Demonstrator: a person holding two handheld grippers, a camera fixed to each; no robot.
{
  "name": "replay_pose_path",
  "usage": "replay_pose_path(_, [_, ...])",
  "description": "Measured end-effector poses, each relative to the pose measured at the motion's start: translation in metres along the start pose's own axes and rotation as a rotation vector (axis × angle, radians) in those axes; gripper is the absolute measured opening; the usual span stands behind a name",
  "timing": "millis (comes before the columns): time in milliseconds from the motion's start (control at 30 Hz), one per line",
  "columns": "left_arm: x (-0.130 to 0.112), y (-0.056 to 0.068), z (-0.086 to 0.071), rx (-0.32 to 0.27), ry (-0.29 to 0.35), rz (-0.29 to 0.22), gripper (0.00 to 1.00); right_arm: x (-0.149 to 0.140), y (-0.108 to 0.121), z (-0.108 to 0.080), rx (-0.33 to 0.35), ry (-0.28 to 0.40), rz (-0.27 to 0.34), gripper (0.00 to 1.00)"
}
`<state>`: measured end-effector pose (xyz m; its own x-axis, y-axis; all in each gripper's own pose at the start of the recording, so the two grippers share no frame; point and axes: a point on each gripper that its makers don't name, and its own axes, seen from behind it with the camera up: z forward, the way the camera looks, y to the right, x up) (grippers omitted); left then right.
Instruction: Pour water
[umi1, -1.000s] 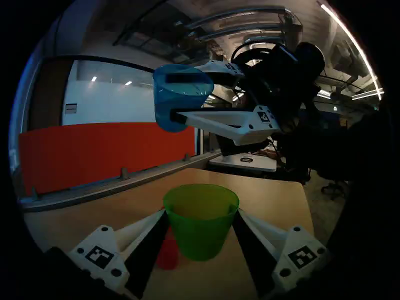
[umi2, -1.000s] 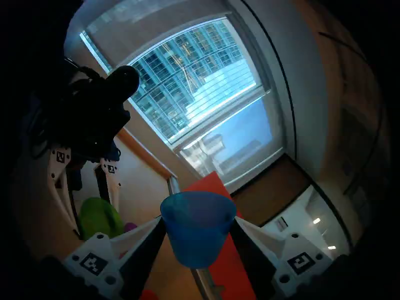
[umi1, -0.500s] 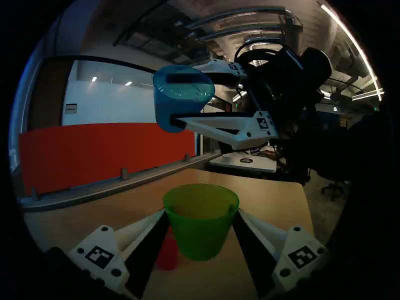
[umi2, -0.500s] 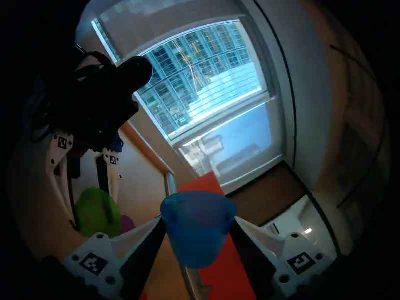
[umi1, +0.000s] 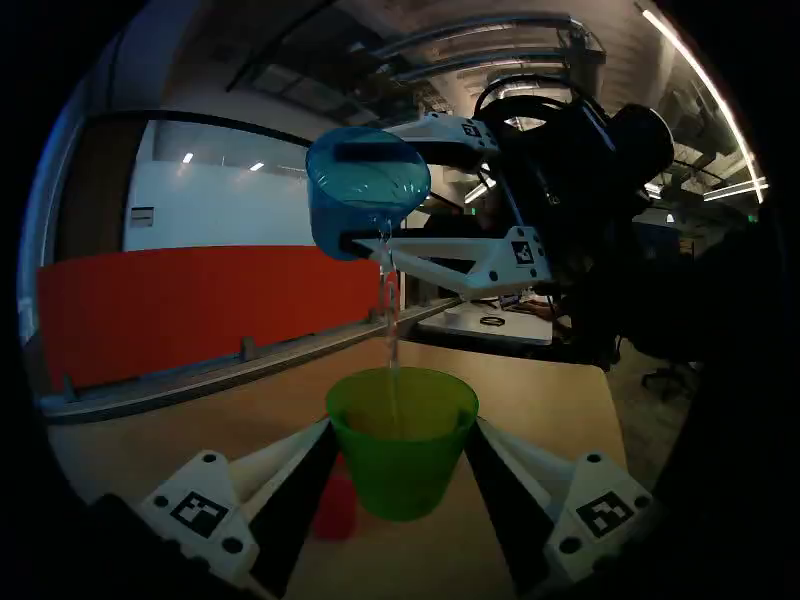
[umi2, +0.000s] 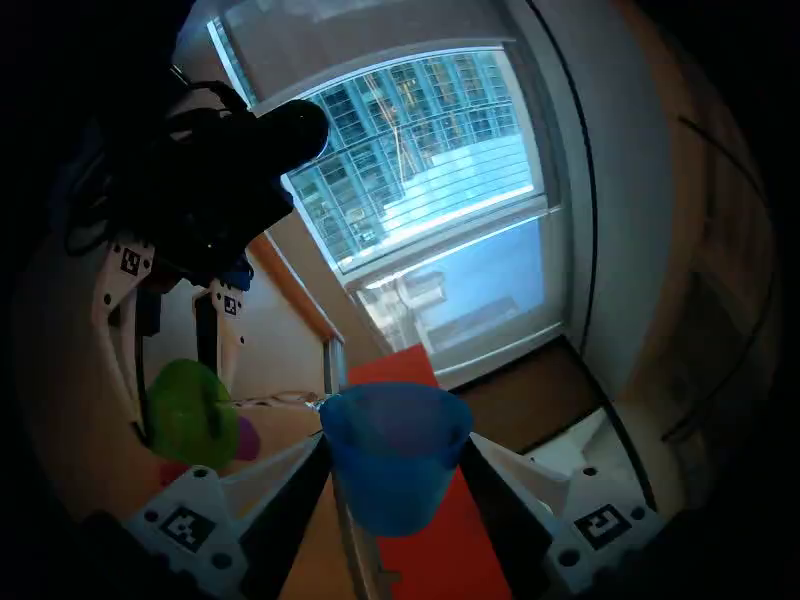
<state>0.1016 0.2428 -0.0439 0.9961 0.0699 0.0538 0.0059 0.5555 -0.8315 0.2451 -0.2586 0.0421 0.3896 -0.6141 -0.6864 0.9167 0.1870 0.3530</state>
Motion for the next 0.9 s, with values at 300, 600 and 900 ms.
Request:
replay_pose_path(300, [0.001,0.0007,0.0003,0.0,0.0,0.001,0.84,-0.0003,0.0045,0.0008,-0.011,-0.005,-0.038,0.88])
replay_pose_path(600, [0.001,0.0022,-0.0004,0.0,0.001,0.004,0.84,0.0007,0.0065,0.0008,-0.021,-0.008,-0.065,0.88])
replay_pose_path(900, [0.0031,0.0035,-0.0013,0.0,0.002,0.007,0.84,0.0024,0.0098,0.0011,-0.029,-0.01,-0.098,0.88])
